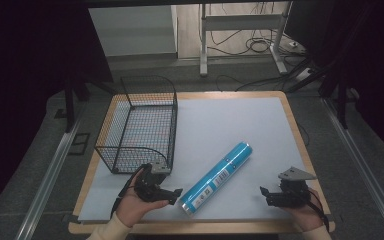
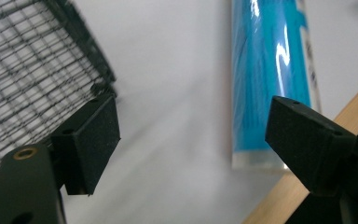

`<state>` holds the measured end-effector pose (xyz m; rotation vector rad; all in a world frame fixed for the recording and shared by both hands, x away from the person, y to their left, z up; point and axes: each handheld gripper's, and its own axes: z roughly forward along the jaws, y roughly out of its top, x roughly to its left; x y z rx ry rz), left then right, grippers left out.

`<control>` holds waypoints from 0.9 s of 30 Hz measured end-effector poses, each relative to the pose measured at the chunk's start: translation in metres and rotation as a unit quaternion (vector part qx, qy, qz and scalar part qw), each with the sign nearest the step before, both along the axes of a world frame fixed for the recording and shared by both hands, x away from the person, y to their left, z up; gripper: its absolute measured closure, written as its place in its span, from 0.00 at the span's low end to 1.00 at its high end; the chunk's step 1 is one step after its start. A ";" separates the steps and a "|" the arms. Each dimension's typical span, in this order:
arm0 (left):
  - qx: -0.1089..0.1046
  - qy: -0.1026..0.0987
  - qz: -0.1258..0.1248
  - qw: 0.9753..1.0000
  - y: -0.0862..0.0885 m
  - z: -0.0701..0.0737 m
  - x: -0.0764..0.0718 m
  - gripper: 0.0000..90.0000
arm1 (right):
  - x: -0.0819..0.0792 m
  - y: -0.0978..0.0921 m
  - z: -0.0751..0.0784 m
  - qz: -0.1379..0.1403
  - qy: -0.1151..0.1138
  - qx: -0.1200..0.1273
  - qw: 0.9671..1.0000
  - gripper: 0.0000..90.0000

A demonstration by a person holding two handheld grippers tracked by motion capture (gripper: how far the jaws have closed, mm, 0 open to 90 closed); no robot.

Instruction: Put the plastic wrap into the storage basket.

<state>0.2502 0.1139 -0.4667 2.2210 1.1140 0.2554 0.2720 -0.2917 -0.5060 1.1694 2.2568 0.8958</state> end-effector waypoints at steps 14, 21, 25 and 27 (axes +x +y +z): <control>-0.001 -0.008 -0.022 1.000 -0.032 0.002 0.009 0.20 | 0.001 0.000 -0.002 0.003 0.006 -0.003 1.000 0.13; 0.002 -0.010 -0.033 0.999 -0.047 0.004 0.015 0.20 | 0.000 0.000 -0.001 0.003 0.003 -0.001 1.000 0.13; 0.005 -0.017 -0.039 0.999 -0.057 0.011 0.020 0.20 | 0.001 0.000 -0.001 0.004 0.005 0.001 1.000 0.13; 0.004 -0.022 -0.040 0.999 -0.060 0.016 0.023 0.20 | 0.000 -0.001 -0.001 0.003 0.006 0.000 1.000 0.13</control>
